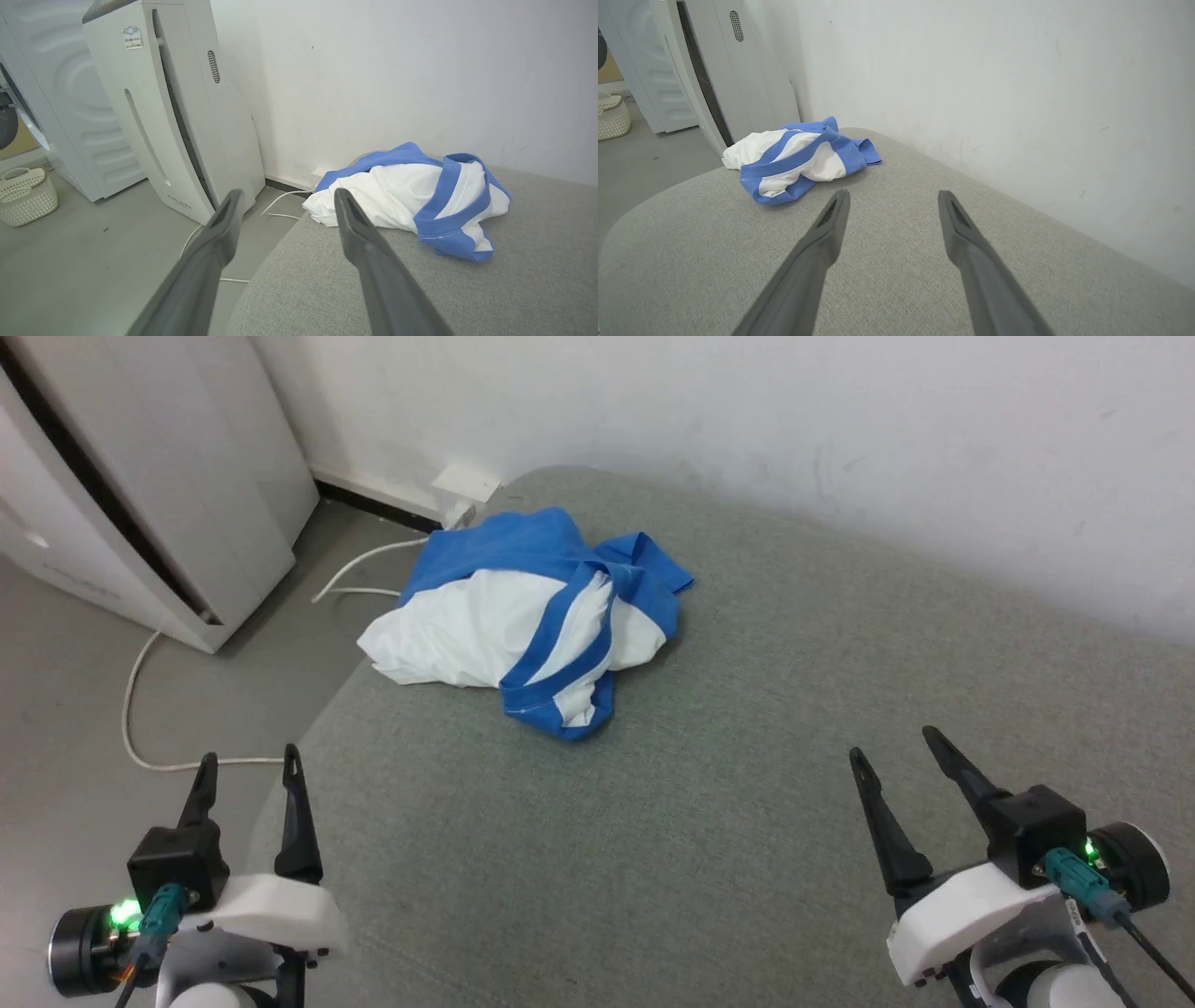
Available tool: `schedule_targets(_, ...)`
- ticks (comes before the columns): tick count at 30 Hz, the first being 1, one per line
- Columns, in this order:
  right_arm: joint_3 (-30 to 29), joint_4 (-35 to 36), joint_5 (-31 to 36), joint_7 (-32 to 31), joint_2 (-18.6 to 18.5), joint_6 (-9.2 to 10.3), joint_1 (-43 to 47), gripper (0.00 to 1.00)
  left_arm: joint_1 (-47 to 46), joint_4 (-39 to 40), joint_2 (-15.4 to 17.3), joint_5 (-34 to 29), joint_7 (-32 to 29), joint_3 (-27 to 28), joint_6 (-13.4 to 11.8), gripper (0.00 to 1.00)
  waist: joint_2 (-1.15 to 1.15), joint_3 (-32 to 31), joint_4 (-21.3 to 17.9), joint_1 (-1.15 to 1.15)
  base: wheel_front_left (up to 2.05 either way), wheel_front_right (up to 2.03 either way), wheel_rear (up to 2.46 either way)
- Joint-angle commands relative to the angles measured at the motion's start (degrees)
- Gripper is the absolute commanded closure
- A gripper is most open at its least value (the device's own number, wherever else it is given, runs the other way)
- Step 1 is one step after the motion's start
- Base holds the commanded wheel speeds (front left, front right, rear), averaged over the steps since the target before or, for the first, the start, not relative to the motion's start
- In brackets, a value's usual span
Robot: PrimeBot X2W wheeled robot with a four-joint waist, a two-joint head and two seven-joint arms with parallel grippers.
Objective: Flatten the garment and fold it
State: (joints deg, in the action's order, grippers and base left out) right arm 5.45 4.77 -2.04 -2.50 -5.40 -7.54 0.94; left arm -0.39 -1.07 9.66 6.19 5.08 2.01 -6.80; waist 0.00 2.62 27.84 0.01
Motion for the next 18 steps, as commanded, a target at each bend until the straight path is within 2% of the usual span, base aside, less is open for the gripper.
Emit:
schedule_targets(1, 0.0, 0.4, -0.2, -0.2, -0.3, 0.05, 0.1, 0.00, -0.4, 0.0, 0.5, 0.6, 0.6, 0.2, -0.4, 0.00, 0.00, 0.4, 0.7, -0.01, 0.00, 0.00, 0.00)
schedule_targets(8, 0.2, 1.7, -0.1, -0.9, -0.6, 0.05, -0.6, 0.00, -2.4, 0.9, 1.1, 3.8, 0.7, 0.8, 0.6, 0.00, 0.00, 3.0, 0.9, -0.01, 0.00, 0.00, 0.00)
schedule_targets(12, 0.7, 3.5, 0.3, -1.9, -1.8, 0.05, -2.7, 0.00, -8.6, 1.9, 3.4, 7.1, -1.6, 1.2, 3.7, 0.00, 0.00, 8.1, -1.5, -0.01, 0.00, 0.00, 0.00)
schedule_targets(18, 0.5, 5.0, 0.8, -2.4, -4.4, 0.05, -6.5, 0.00, -22.8, -0.6, 7.9, 12.7, -9.6, 1.9, 8.7, 0.00, 0.00, 17.3, -8.3, -0.01, 0.00, 0.00, 0.00)
